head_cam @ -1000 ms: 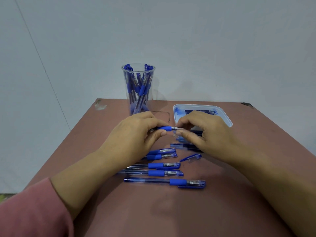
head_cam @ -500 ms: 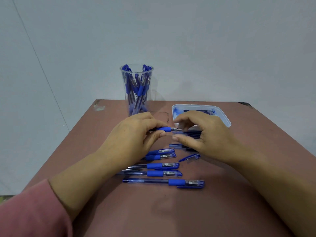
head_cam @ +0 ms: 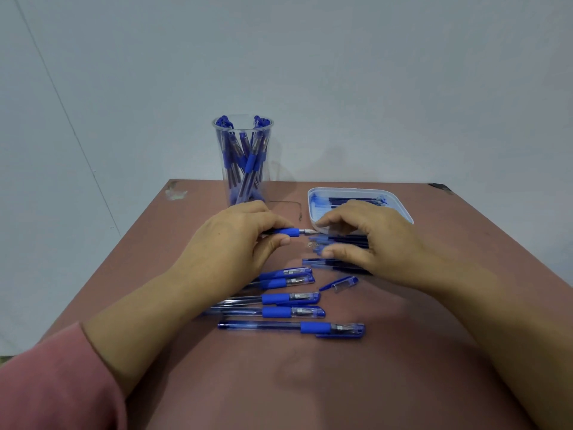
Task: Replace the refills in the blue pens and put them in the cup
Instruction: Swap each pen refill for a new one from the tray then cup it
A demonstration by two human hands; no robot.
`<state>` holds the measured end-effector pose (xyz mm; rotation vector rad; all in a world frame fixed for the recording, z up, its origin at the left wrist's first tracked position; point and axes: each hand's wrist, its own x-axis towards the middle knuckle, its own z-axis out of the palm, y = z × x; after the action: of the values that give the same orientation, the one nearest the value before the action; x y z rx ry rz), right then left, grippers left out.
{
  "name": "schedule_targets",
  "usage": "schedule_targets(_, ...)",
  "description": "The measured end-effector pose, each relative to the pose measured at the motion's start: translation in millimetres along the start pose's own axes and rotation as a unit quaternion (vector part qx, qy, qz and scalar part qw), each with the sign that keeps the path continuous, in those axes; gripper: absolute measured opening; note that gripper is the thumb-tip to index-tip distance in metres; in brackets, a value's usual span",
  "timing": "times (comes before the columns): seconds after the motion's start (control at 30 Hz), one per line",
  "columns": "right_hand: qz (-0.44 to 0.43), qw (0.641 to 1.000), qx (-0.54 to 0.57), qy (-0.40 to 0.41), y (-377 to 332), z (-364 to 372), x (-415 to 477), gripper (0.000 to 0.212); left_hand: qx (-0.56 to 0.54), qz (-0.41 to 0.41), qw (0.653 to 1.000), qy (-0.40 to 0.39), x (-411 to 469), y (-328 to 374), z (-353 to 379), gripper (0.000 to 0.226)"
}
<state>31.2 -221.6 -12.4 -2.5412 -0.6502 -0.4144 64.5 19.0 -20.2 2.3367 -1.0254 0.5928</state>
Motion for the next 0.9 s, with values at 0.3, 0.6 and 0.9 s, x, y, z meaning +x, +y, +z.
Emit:
schedule_targets(0.3, -0.011, 0.979, -0.098, -0.176, -11, -15, -15, 0.025, 0.005, -0.021, 1.0, -0.007, 2, -3, -2, 0.03)
schedule_targets(0.6, 0.055, 0.998, -0.04, 0.005, 4, -13, -7, 0.005, -0.004, -0.021, 1.0, -0.01, 1, -3, -2, 0.033)
schedule_targets(0.9, 0.0, 0.998, 0.038, 0.058, -12, 8, -1, 0.018, -0.033, -0.005, 0.999, -0.005, 0, 3, 1, 0.039)
